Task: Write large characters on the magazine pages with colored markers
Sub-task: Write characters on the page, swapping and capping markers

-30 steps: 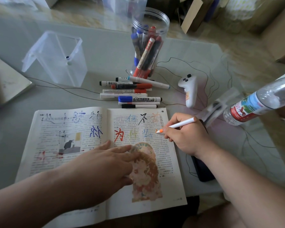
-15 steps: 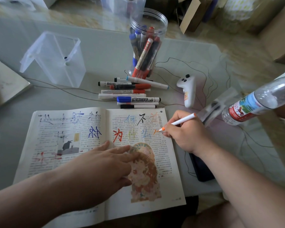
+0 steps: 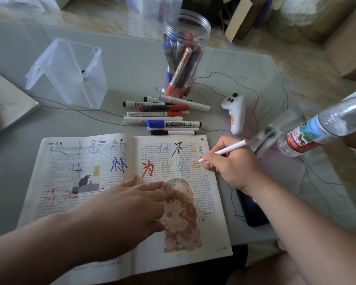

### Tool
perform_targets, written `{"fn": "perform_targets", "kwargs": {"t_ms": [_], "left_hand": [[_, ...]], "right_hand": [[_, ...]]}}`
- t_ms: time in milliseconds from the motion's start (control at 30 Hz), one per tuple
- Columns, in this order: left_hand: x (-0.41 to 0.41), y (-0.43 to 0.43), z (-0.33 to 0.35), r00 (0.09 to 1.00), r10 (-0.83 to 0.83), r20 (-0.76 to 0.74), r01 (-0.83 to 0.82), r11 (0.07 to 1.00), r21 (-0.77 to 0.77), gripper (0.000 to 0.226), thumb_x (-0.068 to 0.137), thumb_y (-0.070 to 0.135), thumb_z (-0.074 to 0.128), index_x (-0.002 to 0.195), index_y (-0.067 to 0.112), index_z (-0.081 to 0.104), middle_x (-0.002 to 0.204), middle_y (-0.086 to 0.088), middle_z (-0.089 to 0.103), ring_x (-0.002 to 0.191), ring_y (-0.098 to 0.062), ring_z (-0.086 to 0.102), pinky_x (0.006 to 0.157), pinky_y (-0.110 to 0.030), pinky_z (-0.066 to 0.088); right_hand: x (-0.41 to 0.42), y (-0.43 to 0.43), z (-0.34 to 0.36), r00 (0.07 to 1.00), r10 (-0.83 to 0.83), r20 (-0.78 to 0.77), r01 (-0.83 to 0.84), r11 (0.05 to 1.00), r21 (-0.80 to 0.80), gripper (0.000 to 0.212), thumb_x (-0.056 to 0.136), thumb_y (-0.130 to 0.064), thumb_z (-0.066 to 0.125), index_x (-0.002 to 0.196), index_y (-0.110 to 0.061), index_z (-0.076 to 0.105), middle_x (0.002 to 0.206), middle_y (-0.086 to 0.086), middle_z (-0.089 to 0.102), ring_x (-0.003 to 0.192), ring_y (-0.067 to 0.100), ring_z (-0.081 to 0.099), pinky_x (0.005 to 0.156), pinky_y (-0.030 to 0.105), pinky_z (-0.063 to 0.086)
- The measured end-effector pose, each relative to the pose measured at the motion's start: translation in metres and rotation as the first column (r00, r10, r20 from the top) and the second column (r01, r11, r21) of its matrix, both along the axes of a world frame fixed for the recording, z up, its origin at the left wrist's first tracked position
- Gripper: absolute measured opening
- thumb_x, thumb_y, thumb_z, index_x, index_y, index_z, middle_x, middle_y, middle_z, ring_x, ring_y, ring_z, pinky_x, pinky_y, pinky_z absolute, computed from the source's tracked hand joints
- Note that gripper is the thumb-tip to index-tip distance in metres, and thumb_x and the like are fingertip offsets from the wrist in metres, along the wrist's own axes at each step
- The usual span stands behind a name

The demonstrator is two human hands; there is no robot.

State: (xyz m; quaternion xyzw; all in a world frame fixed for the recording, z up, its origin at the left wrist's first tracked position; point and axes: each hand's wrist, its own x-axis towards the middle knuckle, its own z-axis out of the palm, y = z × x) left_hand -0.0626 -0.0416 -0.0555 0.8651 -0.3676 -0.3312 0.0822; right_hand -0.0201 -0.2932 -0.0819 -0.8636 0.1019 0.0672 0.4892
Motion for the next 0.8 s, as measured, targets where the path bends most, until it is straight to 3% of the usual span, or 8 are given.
{"fn": "perform_targets", "kwargs": {"t_ms": [133,300,433,567,733,800], "left_hand": [[0.000,0.000,0.000,1.000,-0.002,0.007,0.002,1.000,0.000,0.035,0.104,0.055,0.034,0.117,0.032,0.057,0.161,0.034,-0.004,0.146,0.010,-0.019,0.125,-0.036,-0.010],[-0.001,0.000,0.001,1.000,-0.005,0.008,0.005,1.000,0.011,0.036,0.103,0.055,0.034,0.117,0.032,0.057,0.161,0.035,-0.003,0.146,0.010,-0.017,0.126,-0.039,-0.003],[0.000,-0.001,0.002,1.000,0.015,0.006,-0.015,1.000,-0.008,0.037,0.103,0.056,0.035,0.116,0.031,0.058,0.160,0.037,-0.001,0.146,0.011,-0.015,0.125,-0.034,-0.008],[-0.001,-0.002,0.003,1.000,0.020,0.007,-0.020,1.000,-0.010,0.037,0.103,0.056,0.035,0.115,0.031,0.058,0.159,0.038,0.001,0.146,0.012,-0.014,0.126,-0.034,-0.006],[-0.001,-0.002,0.004,1.000,0.023,0.001,-0.023,1.000,-0.013,0.036,0.103,0.056,0.035,0.116,0.031,0.058,0.160,0.037,0.003,0.146,0.013,-0.014,0.126,-0.034,-0.006],[-0.001,-0.003,0.006,1.000,0.020,-0.005,-0.020,1.000,-0.014,0.036,0.103,0.055,0.035,0.114,0.030,0.058,0.160,0.036,0.005,0.146,0.013,-0.014,0.127,-0.037,-0.002]], "right_hand": [[-0.002,0.001,0.001,1.000,0.010,0.020,-0.009,0.999,-0.046,0.024,0.085,-0.010,0.072,0.067,-0.016,0.059,0.064,0.005,0.072,0.067,0.021,0.074,0.074,0.054,0.060],[-0.002,0.002,0.006,0.998,0.070,-0.004,-0.070,0.988,-0.137,0.021,0.080,-0.012,0.077,0.067,-0.008,0.061,0.067,0.009,0.071,0.072,0.030,0.067,0.063,0.037,0.053],[-0.003,0.004,0.010,0.993,0.110,-0.050,-0.116,0.983,-0.145,0.023,0.077,-0.008,0.079,0.063,-0.007,0.061,0.065,0.012,0.069,0.057,0.014,0.056,0.051,0.021,0.041],[-0.004,0.005,0.012,0.987,0.144,-0.071,-0.152,0.982,-0.114,0.026,0.077,-0.003,0.076,0.058,-0.014,0.061,0.060,0.007,0.069,0.051,0.008,0.054,0.049,0.021,0.041],[-0.003,0.000,0.007,0.998,0.060,-0.023,-0.061,0.998,-0.017,0.021,0.074,-0.013,0.074,0.063,-0.006,0.057,0.063,0.015,0.069,0.058,0.018,0.059,0.056,0.033,0.043],[-0.003,-0.001,0.006,0.998,0.062,-0.023,-0.063,0.998,-0.033,0.022,0.075,-0.012,0.075,0.064,-0.006,0.058,0.065,0.015,0.068,0.058,0.017,0.056,0.055,0.031,0.042]]}}
